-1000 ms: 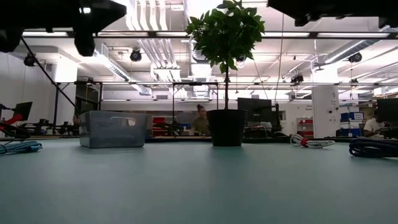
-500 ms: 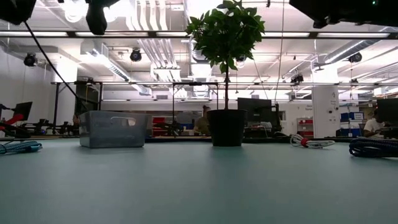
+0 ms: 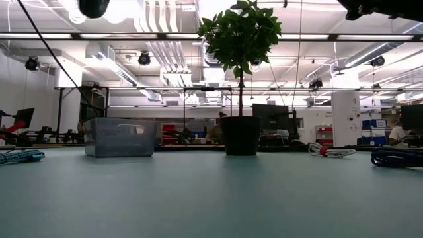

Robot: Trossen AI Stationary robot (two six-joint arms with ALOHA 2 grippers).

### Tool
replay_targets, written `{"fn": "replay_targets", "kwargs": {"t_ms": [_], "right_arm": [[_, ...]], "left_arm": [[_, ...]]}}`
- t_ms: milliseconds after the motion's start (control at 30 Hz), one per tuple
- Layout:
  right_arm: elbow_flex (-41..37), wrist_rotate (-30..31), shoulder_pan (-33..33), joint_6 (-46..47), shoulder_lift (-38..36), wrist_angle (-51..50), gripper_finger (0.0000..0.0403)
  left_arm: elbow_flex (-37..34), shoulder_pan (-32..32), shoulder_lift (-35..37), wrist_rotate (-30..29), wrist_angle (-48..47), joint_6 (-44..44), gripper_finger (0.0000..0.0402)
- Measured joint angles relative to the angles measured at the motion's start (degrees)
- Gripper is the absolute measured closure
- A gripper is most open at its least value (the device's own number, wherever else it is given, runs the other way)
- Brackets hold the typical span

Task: Pick and place USB-C Cables
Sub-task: Put the blue charger cable into the gray bin

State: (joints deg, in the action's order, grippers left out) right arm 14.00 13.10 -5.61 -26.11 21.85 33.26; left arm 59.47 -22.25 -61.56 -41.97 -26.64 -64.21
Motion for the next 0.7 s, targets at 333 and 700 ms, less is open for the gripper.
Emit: {"fn": "replay_targets", "kwargs": {"t_ms": [333,700], "right_arm": [[0.00,0.02,0.00,0.09,-0.05,-0.47,0.0360],[-0.01,0.48,0.00,-1.30,-0.05,-1.60,0.0360]], "left_arm": [[8.11,-0.02,-17.81,39.95,-35.67,-32.15,0.0382],[0.62,0.14,-19.57,44.63,-37.27,-38.90,0.0377]]}}
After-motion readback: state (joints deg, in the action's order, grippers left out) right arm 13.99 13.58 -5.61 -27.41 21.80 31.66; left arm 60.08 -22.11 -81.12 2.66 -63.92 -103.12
